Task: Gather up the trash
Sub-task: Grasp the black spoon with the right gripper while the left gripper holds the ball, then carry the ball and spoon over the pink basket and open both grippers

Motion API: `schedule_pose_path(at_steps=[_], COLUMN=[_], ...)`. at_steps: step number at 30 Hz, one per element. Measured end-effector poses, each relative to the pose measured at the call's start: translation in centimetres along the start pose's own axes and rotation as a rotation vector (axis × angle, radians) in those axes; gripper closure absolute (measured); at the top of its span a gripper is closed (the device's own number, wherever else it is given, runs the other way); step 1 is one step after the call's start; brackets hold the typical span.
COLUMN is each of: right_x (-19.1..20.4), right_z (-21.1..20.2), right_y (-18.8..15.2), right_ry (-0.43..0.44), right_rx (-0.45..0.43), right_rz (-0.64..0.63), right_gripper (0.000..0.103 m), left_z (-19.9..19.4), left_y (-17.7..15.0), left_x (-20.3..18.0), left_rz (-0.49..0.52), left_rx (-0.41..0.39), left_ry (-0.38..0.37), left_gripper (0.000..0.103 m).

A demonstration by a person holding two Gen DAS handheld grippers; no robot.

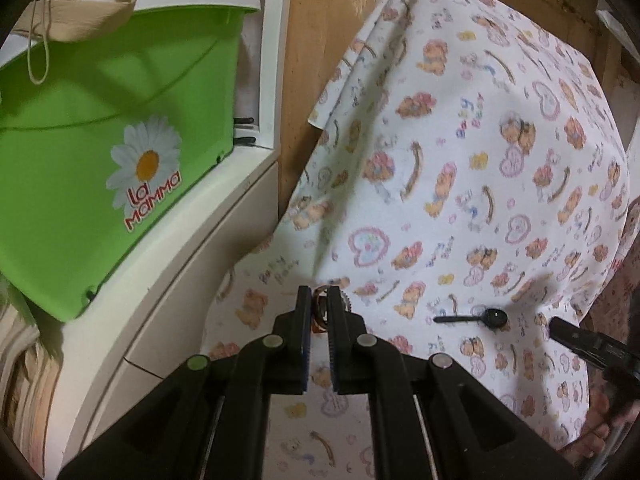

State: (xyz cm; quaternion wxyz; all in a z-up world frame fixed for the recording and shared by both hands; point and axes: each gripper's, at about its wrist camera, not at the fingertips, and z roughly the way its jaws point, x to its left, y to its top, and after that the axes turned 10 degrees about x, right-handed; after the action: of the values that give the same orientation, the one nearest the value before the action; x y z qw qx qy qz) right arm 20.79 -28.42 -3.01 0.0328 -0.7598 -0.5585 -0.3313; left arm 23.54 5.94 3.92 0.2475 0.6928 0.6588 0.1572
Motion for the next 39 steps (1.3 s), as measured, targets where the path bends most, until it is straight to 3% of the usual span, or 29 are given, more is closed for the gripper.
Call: schedule_pose_path(at_steps=[1,7,14,17,19,21,29,36,39], right_x=[-0.2,-2.6,-2.8,-2.6,-2.3,-1.8,1.6,5.2,6.8], right_z=[0.8,4.2,6.9,7.5,7.9,7.8,1.5,-6.1,-8.5], right_y=[0.6,2.9,3.7,3.8,3.6,3.0,-0.7,-4.8,-6.9], right_ry=[-0.003,-0.034,-0.045,-0.009,-0.02,-0.042,-0.095,-0.157,-0.227], right_rx=[0.012,0.019,0.068,0.101,0.108,0.1,-0.052,-0.17,-0.22], right_rz=[0.011,0.1,0.049,0.042,0.03,0.005,-0.112,-0.247,-0.314], right_gripper=[0.066,0.069,0.076,0.087,0.1,0.1,0.1,0.1,0.1], left_z=[0.1,1.2,1.3,0.9,1.0,1.1,-0.6,-1.3,-1.8], left_y=[0.1,0.4,0.7,0.9,0.9,0.9,-0.1,-2.8,-4.1], left_x=[0.1,0.3,0.3,0.7,1.0,1.1,0.1,-1.9,-3.1], left_rz=[-0.001,-0.004,0.014,-0.001,-0.017,-0.028,0.018,0.075,0.092], left_rx=[0.0,0.028,0.02,0.01,0.015,0.022,-0.023,0.002,0.016], left_ry=[0.001,0.03,0.048,0.034,0.027,0.029,0.018,-0.023,-0.066], left_gripper=[0.097,0.097,0.097,0.097,0.097,0.097,0.097,0.097,0.097])
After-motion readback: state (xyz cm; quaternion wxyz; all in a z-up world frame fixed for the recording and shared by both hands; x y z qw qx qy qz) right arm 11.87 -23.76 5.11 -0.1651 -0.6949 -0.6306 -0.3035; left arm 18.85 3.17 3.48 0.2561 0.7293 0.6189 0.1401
